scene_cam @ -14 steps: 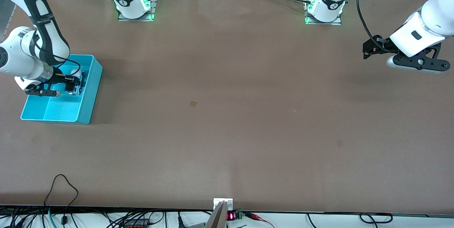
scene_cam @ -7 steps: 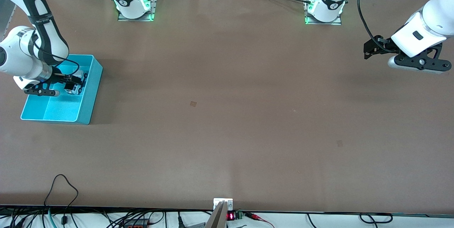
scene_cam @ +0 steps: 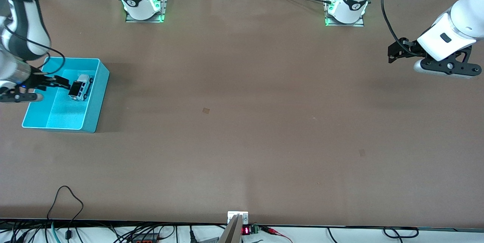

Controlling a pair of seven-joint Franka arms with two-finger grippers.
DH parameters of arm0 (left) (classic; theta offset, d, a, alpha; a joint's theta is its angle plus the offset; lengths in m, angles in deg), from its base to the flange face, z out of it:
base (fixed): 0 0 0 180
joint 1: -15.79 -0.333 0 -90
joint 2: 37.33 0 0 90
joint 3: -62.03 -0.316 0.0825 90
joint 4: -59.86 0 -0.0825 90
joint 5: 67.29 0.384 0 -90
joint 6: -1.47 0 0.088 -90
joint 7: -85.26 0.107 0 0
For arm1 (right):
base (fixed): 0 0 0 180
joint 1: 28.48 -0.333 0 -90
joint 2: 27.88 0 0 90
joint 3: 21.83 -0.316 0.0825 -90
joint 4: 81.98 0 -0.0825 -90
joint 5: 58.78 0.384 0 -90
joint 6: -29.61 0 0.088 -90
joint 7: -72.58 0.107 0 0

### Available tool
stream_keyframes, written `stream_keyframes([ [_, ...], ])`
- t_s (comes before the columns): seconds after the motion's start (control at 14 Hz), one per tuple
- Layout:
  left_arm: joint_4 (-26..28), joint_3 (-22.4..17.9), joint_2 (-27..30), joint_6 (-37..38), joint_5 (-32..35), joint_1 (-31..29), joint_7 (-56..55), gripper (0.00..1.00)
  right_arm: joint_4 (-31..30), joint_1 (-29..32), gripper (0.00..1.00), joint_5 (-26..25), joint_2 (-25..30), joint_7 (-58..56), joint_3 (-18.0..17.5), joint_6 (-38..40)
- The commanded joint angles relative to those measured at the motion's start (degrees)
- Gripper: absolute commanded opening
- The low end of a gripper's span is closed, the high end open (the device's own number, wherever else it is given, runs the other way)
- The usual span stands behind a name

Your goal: Wind and store white jeep toy

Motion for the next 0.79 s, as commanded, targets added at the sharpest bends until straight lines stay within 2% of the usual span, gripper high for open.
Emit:
stream_keyframes([
  [0.0,-1.1,0.2,-0.2,0.7,1.0,-0.2,0.0,1.0,7.9,-1.0,1.0,4.4,-0.7,-0.4,-0.1,7.0],
  [0.29,-1.1,0.2,-0.1,0.8,1.0,-0.2,0.0,1.0,11.2,-7.7,1.0,3.9,4.0,5.7,-0.8,10.6],
  [0.43,-1.1,0.2,-0.1,1.0,1.0,-0.2,0.0,1.0,12.3,-10.8,1.0,1.7,5.0,9.0,-0.7,10.8],
  [0.71,-1.1,0.3,-0.1,0.9,1.0,-0.2,0.0,1.0,12.6,-11.1,1.0,2.2,8.6,15.6,-3.2,13.9],
])
